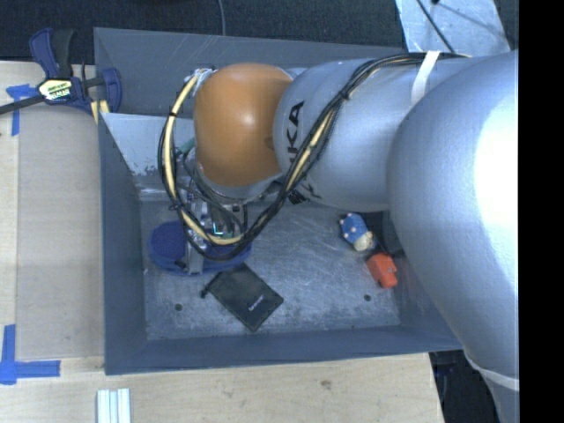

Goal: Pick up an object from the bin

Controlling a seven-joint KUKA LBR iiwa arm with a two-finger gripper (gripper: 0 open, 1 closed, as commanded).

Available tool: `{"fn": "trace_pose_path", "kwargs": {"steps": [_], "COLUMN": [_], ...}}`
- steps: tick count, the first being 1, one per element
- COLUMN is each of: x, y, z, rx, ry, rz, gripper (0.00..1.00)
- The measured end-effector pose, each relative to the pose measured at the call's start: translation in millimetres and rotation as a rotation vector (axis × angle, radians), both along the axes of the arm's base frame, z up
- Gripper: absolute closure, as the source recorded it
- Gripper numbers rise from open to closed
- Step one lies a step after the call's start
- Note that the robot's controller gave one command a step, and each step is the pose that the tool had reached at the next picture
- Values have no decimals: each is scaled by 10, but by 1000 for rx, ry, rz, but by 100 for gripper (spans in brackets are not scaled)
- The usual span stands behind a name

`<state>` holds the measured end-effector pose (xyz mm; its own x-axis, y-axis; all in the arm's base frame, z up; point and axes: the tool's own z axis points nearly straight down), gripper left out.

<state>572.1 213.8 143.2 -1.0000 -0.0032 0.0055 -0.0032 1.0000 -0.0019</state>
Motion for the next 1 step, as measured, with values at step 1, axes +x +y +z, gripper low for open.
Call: {"fn": "trace_pose_path", "kwargs": {"steps": [1], "x": [86], "y": [-36], "z": [-735], "rx": [3], "ry": [-3], "rz": [203], "gripper": [0]}}
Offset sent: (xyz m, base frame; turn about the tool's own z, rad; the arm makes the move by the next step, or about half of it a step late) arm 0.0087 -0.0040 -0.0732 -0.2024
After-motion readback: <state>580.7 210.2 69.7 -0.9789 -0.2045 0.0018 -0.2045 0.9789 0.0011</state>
